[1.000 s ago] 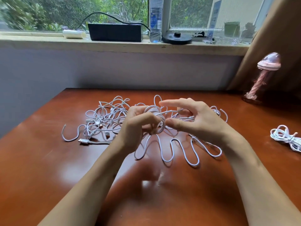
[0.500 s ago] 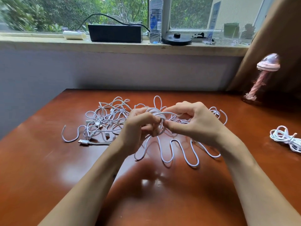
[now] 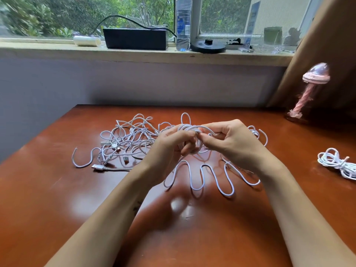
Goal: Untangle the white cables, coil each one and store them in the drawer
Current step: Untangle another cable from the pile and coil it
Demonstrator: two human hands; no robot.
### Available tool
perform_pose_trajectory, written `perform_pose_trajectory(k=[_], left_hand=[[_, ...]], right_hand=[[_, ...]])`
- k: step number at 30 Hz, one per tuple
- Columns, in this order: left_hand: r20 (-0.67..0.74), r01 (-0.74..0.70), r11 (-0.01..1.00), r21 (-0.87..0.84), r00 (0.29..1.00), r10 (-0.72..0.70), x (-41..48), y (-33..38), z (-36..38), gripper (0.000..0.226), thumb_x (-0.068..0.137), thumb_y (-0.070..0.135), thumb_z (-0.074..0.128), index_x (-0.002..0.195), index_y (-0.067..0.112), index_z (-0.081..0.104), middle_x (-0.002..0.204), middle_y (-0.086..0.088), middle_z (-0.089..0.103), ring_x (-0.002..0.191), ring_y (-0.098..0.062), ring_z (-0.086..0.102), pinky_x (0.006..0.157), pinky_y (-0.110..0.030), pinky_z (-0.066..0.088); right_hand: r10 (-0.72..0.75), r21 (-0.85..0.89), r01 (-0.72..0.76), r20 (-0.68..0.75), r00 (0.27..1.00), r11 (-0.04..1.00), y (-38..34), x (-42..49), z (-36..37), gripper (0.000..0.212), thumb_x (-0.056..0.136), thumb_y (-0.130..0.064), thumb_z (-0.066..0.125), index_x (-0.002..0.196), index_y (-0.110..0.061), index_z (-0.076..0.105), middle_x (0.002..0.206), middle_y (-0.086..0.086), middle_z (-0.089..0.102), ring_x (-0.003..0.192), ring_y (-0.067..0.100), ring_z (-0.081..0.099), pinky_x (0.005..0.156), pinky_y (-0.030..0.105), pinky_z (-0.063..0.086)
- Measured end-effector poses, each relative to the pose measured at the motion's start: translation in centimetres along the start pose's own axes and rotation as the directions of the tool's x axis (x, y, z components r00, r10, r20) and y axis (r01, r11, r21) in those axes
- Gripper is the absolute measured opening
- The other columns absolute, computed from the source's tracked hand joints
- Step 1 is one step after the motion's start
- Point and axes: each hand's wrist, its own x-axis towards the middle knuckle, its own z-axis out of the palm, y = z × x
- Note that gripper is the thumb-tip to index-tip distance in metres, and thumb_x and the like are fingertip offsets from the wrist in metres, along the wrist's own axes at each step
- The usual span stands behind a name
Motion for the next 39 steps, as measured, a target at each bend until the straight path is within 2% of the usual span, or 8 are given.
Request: perform_pose_trajectory(k=[5, 11, 15, 22, 29, 33, 36, 39], left_hand=[[0.035, -0.007, 1.0, -0.006, 0.999, 0.007, 0.2, -0.4, -1.0, 0.007, 0.091, 0.012, 0.057, 0.084, 0.01, 0.055, 0.075, -0.003, 0.055, 0.075, -0.014, 0.054, 0.078, -0.027, 0.049], [-0.049, -0.059, 0.977, 0.205, 0.996, 0.07, 0.4, -1.0, -1.4, 0.033, 0.099, 0.027, 0.058, 0.115, -0.001, 0.056, 0.106, -0.027, 0.063, 0.097, -0.024, 0.06, 0.092, -0.041, 0.05], [-0.092, -0.133, 0.916, 0.378, 0.979, 0.18, 0.2, -1.1, -0.9, 0.021, 0.104, 0.022, 0.053, 0.115, 0.005, 0.059, 0.103, -0.011, 0.068, 0.093, -0.01, 0.062, 0.085, -0.027, 0.052], [-0.123, -0.166, 0.93, 0.328, 0.969, 0.216, 0.6, -1.2, -1.1, 0.027, 0.101, 0.028, 0.055, 0.121, 0.01, 0.06, 0.112, -0.014, 0.071, 0.101, -0.022, 0.067, 0.093, -0.045, 0.055], [0.013, -0.135, 0.94, 0.314, 0.99, 0.138, 0.4, -0.9, -1.4, 0.033, 0.103, 0.019, 0.054, 0.134, 0.011, 0.052, 0.118, -0.006, 0.067, 0.111, -0.02, 0.064, 0.098, -0.042, 0.052], [0.032, -0.154, 0.91, 0.386, 0.988, 0.154, 0.2, -0.5, -1.5, 0.027, 0.107, 0.011, 0.046, 0.133, 0.008, 0.052, 0.11, -0.004, 0.067, 0.1, -0.011, 0.064, 0.084, -0.026, 0.051], [0.006, -0.163, 0.893, 0.42, 0.984, 0.177, 0.1, -0.3, -1.4, 0.022, 0.108, 0.01, 0.043, 0.127, 0.007, 0.054, 0.095, -0.004, 0.068, 0.079, -0.016, 0.069, 0.07, -0.037, 0.054], [0.011, -0.174, 0.876, 0.45, 0.982, 0.189, 0.2, -0.4, -1.5, 0.02, 0.108, 0.006, 0.043, 0.125, 0.005, 0.052, 0.093, -0.019, 0.065, 0.069, -0.029, 0.066, 0.066, -0.046, 0.053]], right_hand=[[-0.017, -0.001, 0.017, 0.004, 1.0, 1.0, 0.3, 0.1, -0.2, 0.019, 0.097, -0.018, 0.068, 0.113, -0.014, 0.077, 0.099, -0.001, 0.079, 0.089, 0.005, 0.068, 0.088, 0.032, 0.058], [-0.018, 0.091, 0.024, -0.066, 0.998, 0.996, 0.7, 0.5, 0.6, 0.019, 0.098, -0.013, 0.066, 0.114, -0.013, 0.076, 0.102, 0.002, 0.079, 0.099, 0.015, 0.074, 0.092, 0.031, 0.058], [-0.017, 0.143, 0.029, -0.086, 0.996, 0.989, 0.6, 0.5, 1.0, 0.016, 0.098, -0.012, 0.065, 0.109, -0.016, 0.076, 0.101, 0.001, 0.079, 0.096, 0.009, 0.073, 0.088, 0.025, 0.057], [-0.014, 0.222, 0.044, -0.136, 0.991, 0.974, 0.3, 0.7, 1.6, 0.018, 0.097, -0.016, 0.066, 0.111, -0.01, 0.076, 0.101, 0.003, 0.079, 0.094, 0.009, 0.072, 0.085, 0.021, 0.056], [0.028, 0.224, 0.017, -0.194, 0.981, 0.975, 0.7, 0.8, 1.5, 0.018, 0.098, -0.013, 0.066, 0.111, -0.007, 0.076, 0.1, 0.007, 0.079, 0.093, 0.014, 0.073, 0.09, 0.031, 0.059], [0.042, 0.204, -0.001, -0.199, 0.979, 0.979, 0.5, 0.8, 1.5, 0.019, 0.098, -0.015, 0.067, 0.111, -0.006, 0.076, 0.099, 0.007, 0.079, 0.099, 0.022, 0.075, 0.091, 0.034, 0.059], [0.056, 0.173, -0.022, -0.191, 0.98, 0.985, 0.2, 0.6, 1.5, 0.017, 0.097, -0.019, 0.068, 0.108, -0.011, 0.078, 0.096, 0.005, 0.079, 0.102, 0.026, 0.074, 0.093, 0.04, 0.059], [0.067, 0.15, -0.039, -0.187, 0.98, 0.988, 0.2, 0.6, 1.5, 0.015, 0.096, -0.022, 0.07, 0.103, -0.014, 0.08, 0.094, 0.004, 0.079, 0.103, 0.029, 0.073, 0.097, 0.047, 0.056]])
